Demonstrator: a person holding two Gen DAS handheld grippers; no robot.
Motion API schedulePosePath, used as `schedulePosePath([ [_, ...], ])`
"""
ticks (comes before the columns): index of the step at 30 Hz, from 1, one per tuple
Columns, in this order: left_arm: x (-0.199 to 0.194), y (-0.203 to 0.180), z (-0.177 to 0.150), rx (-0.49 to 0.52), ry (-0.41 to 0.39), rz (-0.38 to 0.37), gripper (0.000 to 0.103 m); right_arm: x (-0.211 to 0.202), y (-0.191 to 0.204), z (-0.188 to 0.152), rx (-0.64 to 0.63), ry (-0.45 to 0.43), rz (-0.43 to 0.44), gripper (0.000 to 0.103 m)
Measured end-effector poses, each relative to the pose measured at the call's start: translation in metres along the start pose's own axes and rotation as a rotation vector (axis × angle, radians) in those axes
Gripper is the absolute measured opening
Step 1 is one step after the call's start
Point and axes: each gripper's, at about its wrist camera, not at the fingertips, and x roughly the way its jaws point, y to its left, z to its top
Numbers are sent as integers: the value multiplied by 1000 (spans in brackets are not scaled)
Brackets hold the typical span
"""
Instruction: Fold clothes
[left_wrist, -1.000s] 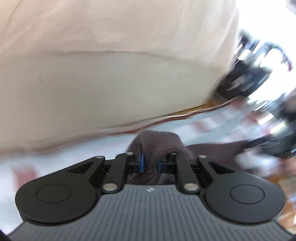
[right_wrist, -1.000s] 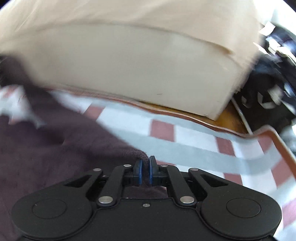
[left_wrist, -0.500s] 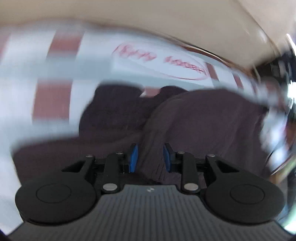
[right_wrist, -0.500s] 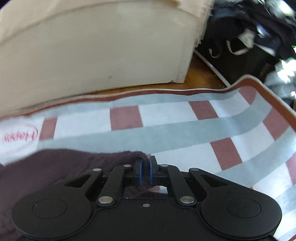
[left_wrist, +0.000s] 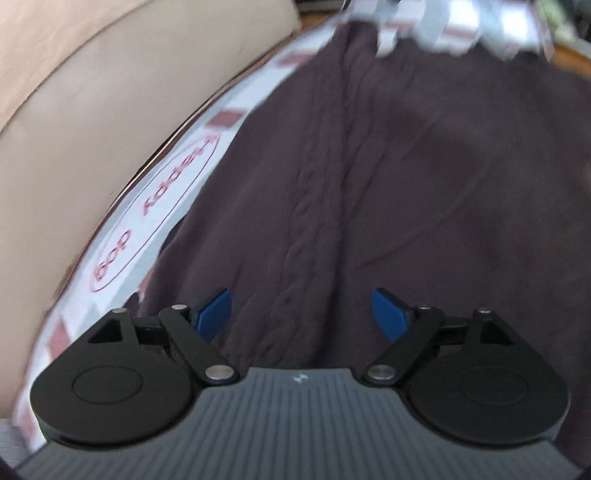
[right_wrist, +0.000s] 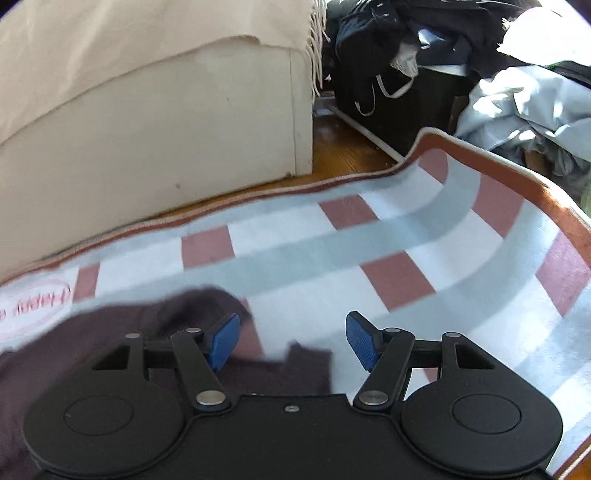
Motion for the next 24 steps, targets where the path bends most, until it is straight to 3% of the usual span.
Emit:
schedulePosePath([
  [3, 13, 14, 0, -34, 35, 9, 90, 2, -10, -11, -24, 19, -1, 69],
  [4, 17, 20, 1, -50, 34, -7, 87, 3, -12, -14, -29, 27, -5, 69],
  [5, 22, 22, 6, -58, 40, -32, 69, 5, -14, -16, -34, 34, -11, 69],
  [6, 21, 29, 10, -71, 54, -70, 37, 6, -16, -18, -39, 40, -16, 69],
  [7, 20, 36, 14, -87, 69, -110, 20, 8, -17, -19, -43, 44, -19, 69],
  [8, 20, 45, 20, -127, 88, -164, 15, 9, -18, -21, -45, 45, -13, 69],
  [12, -6, 96, 45, -237, 22, -199, 12, 9, -16, -22, -65, 38, 23, 69],
  [16, -29, 203, 65, -648, -78, -353, 12, 7, -8, -18, -87, 17, 68, 69],
  [19, -22, 289, 50, -1080, -152, -382, 14, 9, -4, -14, -86, 19, 69, 69],
  [20, -11, 314, 34, -1270, -156, -387, 18, 10, -3, -13, -87, 23, 68, 69],
  [21, -1, 336, 18, -1452, -161, -388, 32, 11, -2, -13, -91, 29, 63, 69],
  [22, 9, 348, 3, -1566, -180, -368, 40, 13, -1, -14, -95, 36, 56, 69],
  [23, 18, 358, -11, -1662, -191, -341, 48, 14, 0, -14, -99, 42, 50, 69],
  [24, 22, 356, -11, -1606, -146, -272, 49, 15, 0, -16, -101, 46, 47, 69],
])
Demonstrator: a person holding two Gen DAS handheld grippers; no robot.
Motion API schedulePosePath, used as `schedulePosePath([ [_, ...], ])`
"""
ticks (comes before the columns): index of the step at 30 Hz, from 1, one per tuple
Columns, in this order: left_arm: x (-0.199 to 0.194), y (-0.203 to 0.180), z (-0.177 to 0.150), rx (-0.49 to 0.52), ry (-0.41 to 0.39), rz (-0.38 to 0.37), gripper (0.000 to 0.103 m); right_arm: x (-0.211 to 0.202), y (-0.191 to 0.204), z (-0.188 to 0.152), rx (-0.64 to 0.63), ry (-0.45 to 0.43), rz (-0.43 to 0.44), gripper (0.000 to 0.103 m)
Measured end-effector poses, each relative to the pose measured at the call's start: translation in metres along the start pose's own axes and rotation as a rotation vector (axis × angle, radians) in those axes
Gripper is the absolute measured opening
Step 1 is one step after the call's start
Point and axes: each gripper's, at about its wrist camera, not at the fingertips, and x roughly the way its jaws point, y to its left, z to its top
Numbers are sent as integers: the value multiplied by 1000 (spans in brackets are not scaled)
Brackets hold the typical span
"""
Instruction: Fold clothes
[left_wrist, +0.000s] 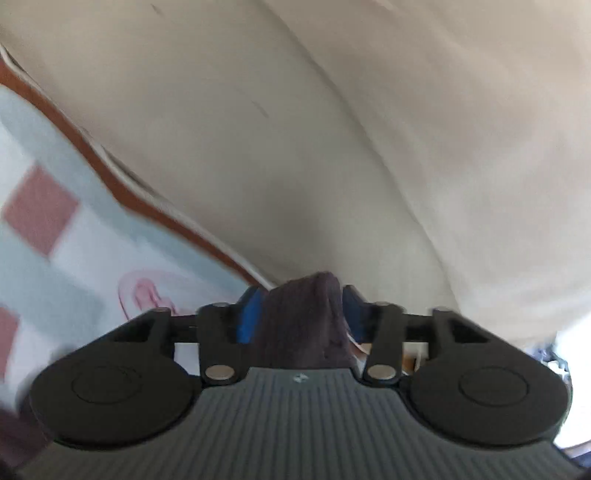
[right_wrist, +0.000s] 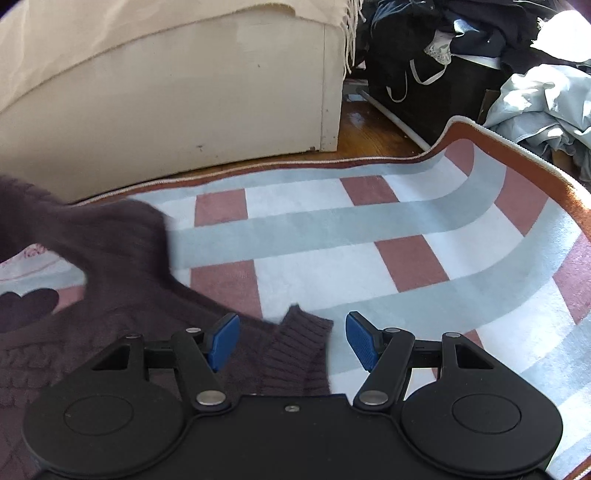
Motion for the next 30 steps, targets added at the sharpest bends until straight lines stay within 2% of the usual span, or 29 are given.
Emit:
schedulePosePath([
  [2, 8, 2, -5, 124, -10, 136, 50, 0, -2, -4, 0, 7, -5, 69],
  [7, 38, -6, -87, 541, 184, 124, 53, -1, -25, -18, 34, 41, -28, 69],
  [12, 64, -24, -198, 1053, 301, 139, 57, -3, -48, -27, 110, 53, -28, 69],
  [14, 69, -33, -231, 1187, 316, 149, 57, -4, -41, -29, 76, 47, -6, 69],
  [16, 69, -39, -244, 1240, 304, 142, 59, -6, -28, -29, 18, 32, 36, 67],
  [18, 72, -42, -252, 1276, 269, 134, 60, -12, 5, -30, -121, -14, 86, 67],
  [20, 75, -42, -253, 1291, 197, 126, 63, -16, 47, -35, -293, -58, 96, 66],
  [23, 89, -39, -233, 1288, 89, 176, 68, -16, 109, -42, -540, -112, 95, 66],
  [25, 90, -31, -215, 1239, 69, 193, 68, -8, 142, -47, -675, -131, 88, 66],
  [26, 91, -26, -205, 1205, 67, 197, 68, 1, 156, -49, -737, -126, 58, 66],
  [27, 92, -20, -196, 1164, 69, 201, 68, 12, 166, -51, -786, -114, 18, 62],
  [28, 94, -15, -187, 1124, 70, 206, 68, 24, 173, -50, -818, -90, -6, 36],
  [29, 96, -10, -180, 1094, 60, 219, 68, 32, 175, -46, -829, -64, 22, 11],
  [30, 96, -6, -174, 1080, 44, 240, 68, 37, 172, -35, -788, -56, 55, 10],
])
